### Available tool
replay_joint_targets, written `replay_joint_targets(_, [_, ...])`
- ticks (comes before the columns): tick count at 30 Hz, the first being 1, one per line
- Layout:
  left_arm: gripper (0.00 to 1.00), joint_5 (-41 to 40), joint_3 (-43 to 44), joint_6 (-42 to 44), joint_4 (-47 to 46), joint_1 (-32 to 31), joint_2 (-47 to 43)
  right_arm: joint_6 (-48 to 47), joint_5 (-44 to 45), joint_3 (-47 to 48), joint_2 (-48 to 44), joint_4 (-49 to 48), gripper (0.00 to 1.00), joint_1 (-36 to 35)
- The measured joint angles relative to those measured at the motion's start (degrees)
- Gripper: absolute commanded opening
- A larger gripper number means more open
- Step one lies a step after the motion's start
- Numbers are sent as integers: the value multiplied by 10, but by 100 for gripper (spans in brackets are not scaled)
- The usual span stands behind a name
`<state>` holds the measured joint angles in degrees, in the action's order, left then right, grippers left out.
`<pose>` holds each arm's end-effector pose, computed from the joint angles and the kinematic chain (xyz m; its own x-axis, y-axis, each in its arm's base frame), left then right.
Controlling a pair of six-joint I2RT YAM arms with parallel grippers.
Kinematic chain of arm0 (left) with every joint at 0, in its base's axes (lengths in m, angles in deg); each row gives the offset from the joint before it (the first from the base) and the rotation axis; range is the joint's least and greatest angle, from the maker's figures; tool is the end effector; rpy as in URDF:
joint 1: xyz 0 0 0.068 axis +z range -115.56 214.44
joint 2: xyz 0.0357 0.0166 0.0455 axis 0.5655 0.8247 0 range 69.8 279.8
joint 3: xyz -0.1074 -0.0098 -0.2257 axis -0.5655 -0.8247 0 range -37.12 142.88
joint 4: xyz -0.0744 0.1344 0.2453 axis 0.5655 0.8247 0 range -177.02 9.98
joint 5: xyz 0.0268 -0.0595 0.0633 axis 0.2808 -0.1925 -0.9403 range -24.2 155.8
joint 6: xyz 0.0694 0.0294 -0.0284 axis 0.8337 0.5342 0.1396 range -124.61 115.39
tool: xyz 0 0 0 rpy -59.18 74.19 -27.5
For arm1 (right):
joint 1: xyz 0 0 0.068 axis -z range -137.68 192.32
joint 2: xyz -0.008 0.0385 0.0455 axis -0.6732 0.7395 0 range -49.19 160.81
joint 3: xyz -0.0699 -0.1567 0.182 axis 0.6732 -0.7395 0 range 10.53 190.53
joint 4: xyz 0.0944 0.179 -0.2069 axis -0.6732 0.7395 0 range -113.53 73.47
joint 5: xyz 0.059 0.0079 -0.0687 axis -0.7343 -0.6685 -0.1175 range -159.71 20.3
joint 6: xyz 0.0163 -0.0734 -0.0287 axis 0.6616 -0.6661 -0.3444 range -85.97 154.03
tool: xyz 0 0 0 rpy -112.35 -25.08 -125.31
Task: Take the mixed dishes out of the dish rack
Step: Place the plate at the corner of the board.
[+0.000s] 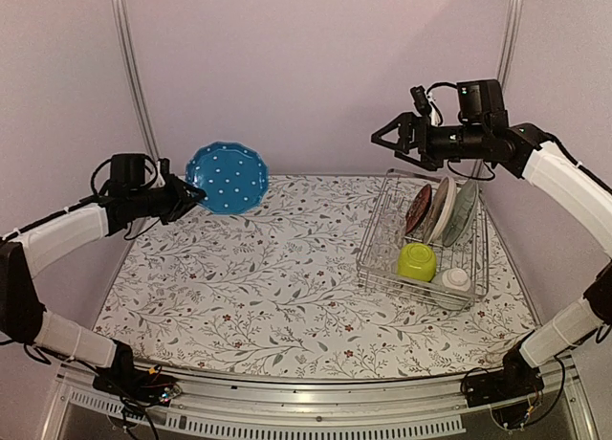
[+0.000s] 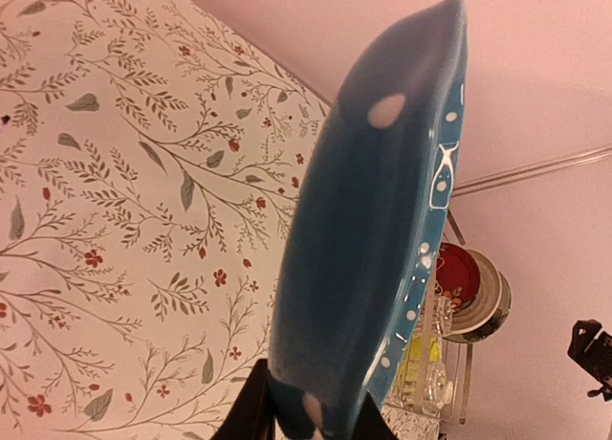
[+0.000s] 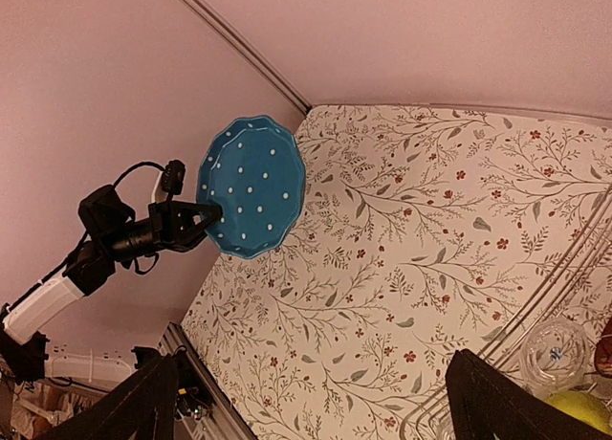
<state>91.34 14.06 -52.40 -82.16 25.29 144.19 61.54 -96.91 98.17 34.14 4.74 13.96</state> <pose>0.3429 -0.0857 0.2277 -0.6966 -0.5647 -0.4425 0.0048 0.6132 -0.7900 0.3242 0.2111 0.3777 -0.6819 0.0988 -0.7248 -0.5356 0.6073 0.5867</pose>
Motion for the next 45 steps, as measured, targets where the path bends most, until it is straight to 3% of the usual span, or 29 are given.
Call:
replay_joint_targets(19, [0,-42,-11,-52,9,117,176,-21,21,-58,-24,31,99,0])
replay_joint_targets(31, [0,-4,16,-85,-65,146,290,-26,21,-58,-24,39,99,0])
replay_joint_targets(34, [5,2,29,-89,-78,147,310,-29,21,-58,-24,39,99,0])
replay_joint_targets(39, [27,16,49,-97,-98,150,342,-29,21,-58,-23,39,99,0])
replay_joint_targets(45, [42,14,53,-100,-110,152,360,-30,21,-58,-20,42,99,0])
